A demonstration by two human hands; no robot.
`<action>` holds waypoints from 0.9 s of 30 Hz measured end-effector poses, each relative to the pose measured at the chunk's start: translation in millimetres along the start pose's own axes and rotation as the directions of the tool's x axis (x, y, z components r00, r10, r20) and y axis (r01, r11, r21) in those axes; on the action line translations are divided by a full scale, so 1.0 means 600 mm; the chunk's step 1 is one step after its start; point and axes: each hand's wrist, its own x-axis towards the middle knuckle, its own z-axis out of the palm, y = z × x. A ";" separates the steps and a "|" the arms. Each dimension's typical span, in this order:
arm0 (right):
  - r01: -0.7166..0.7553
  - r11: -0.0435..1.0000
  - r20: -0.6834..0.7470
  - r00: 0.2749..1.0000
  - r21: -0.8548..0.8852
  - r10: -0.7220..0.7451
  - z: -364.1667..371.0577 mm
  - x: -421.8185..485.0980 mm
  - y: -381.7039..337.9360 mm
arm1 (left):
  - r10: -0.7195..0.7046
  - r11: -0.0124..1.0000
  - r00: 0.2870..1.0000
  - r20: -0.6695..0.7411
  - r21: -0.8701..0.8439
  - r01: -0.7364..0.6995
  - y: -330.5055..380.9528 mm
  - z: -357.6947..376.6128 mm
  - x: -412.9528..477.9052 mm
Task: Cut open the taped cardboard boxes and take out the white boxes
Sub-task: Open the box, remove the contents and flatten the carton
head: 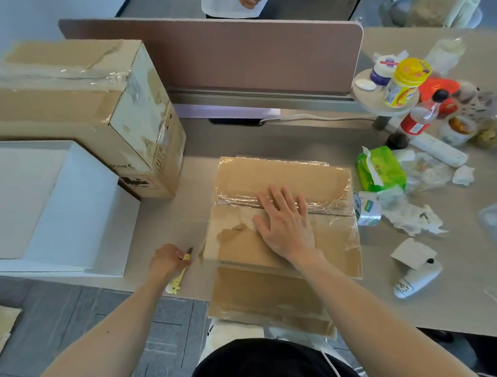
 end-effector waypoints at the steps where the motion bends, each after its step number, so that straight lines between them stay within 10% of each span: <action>1: 0.000 1.000 0.002 1.000 0.001 0.000 0.000 0.000 0.000 | -0.001 1.000 1.000 0.003 0.003 0.001 0.004 -0.001 0.001; 12: -0.030 0.939 -0.050 0.997 0.344 0.051 -0.023 0.023 -0.003 | 0.175 0.796 0.921 -0.348 -0.500 -0.340 0.165 -0.177 -0.080; 23: -0.319 0.128 0.328 0.942 0.939 -0.063 -0.075 0.041 -0.072 | 0.560 0.499 0.825 -0.083 -0.761 -0.415 0.300 -0.162 -0.167; 27: -0.360 0.038 0.361 0.931 0.932 -0.053 -0.077 0.033 -0.071 | 0.553 0.540 0.831 -0.057 -0.735 -0.410 0.298 -0.156 -0.152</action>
